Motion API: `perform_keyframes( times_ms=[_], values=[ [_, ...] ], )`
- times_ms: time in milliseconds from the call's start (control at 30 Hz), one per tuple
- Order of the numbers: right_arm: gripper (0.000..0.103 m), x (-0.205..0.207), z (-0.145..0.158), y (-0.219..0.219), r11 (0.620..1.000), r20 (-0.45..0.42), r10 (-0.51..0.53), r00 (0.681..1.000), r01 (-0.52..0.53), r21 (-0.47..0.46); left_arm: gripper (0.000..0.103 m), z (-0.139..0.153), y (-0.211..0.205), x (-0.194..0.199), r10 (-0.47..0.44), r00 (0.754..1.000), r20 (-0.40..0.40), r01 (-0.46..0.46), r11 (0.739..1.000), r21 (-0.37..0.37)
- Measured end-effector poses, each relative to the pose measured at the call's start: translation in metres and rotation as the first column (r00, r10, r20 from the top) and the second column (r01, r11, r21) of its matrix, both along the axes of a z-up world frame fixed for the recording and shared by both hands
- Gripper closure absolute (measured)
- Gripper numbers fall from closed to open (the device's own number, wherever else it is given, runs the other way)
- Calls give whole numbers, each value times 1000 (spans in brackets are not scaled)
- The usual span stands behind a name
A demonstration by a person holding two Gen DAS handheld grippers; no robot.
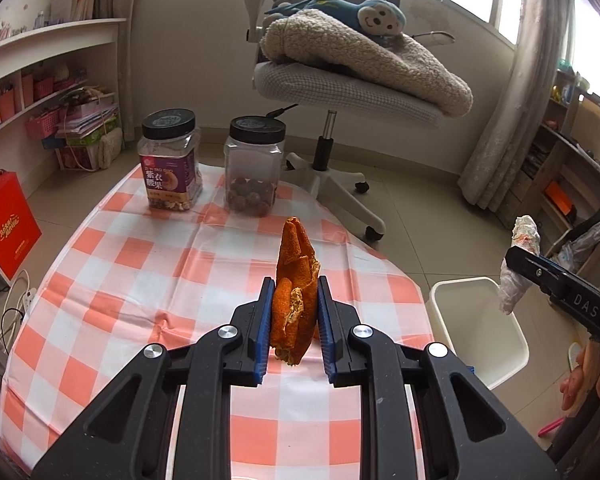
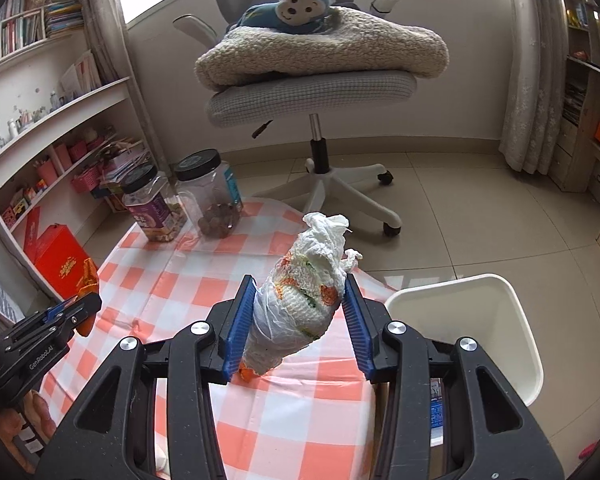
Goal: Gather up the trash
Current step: 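Lower the tissue roll into the bin and open the right gripper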
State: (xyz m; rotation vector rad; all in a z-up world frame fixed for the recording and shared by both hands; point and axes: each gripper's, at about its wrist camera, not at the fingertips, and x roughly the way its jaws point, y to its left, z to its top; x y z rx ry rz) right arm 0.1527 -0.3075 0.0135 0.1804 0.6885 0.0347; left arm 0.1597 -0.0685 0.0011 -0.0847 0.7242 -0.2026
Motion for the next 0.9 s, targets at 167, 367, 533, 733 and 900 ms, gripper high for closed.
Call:
perform_keyframes(
  times_ms=[167,367,533,733,900],
  values=[
    [62,-8,0,-43,995,-9,-97,995,97,36,82,2,-32,-1,-55,998,2,55,998,16],
    [55,-20,-3,-94,972,-40,-221,974,224,77,82,2,-73,0,-125,992,-10,125,992,16],
    [22,-38,-2,-134,938,-31,-327,945,328,109,82,1,-117,-1,-194,981,-15,194,981,24],
    [12,-59,-1,-173,897,-16,-424,906,422,132,81,-2,-170,-4,-274,961,-29,275,961,26],
    [9,-74,0,-200,860,-11,-489,872,484,162,81,-7,-210,-2,-318,946,-57,319,948,-1]
  ],
)
